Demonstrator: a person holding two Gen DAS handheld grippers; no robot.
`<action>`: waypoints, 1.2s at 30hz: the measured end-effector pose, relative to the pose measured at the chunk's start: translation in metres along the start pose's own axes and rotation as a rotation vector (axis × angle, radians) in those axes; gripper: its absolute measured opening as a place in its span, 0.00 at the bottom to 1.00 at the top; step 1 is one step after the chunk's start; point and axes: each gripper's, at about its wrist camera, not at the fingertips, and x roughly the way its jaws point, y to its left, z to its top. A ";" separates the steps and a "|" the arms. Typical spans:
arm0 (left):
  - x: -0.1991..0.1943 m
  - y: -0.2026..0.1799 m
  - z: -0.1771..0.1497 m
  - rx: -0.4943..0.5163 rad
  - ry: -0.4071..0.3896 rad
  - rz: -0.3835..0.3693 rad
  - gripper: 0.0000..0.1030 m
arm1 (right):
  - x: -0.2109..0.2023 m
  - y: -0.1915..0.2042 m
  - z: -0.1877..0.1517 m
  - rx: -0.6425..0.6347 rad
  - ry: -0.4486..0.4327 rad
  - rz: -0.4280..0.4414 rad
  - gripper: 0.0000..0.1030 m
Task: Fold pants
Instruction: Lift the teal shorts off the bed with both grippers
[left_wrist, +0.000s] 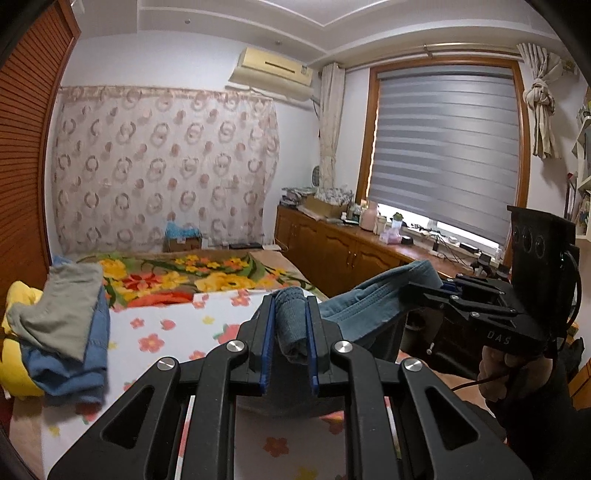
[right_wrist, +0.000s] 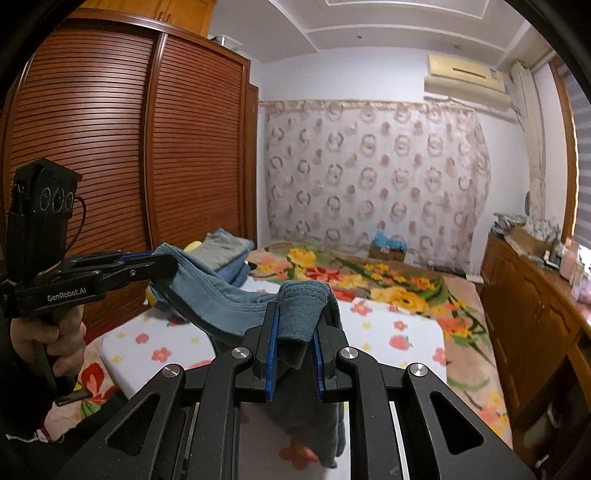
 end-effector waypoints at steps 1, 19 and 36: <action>-0.001 0.002 0.002 -0.001 -0.004 0.004 0.16 | 0.001 0.000 0.002 -0.006 -0.005 0.003 0.15; 0.059 0.064 0.006 -0.032 0.053 0.068 0.16 | 0.070 -0.039 -0.004 -0.027 0.046 0.054 0.15; 0.101 0.085 0.095 0.049 -0.006 0.132 0.15 | 0.145 -0.092 0.099 -0.041 -0.003 0.024 0.15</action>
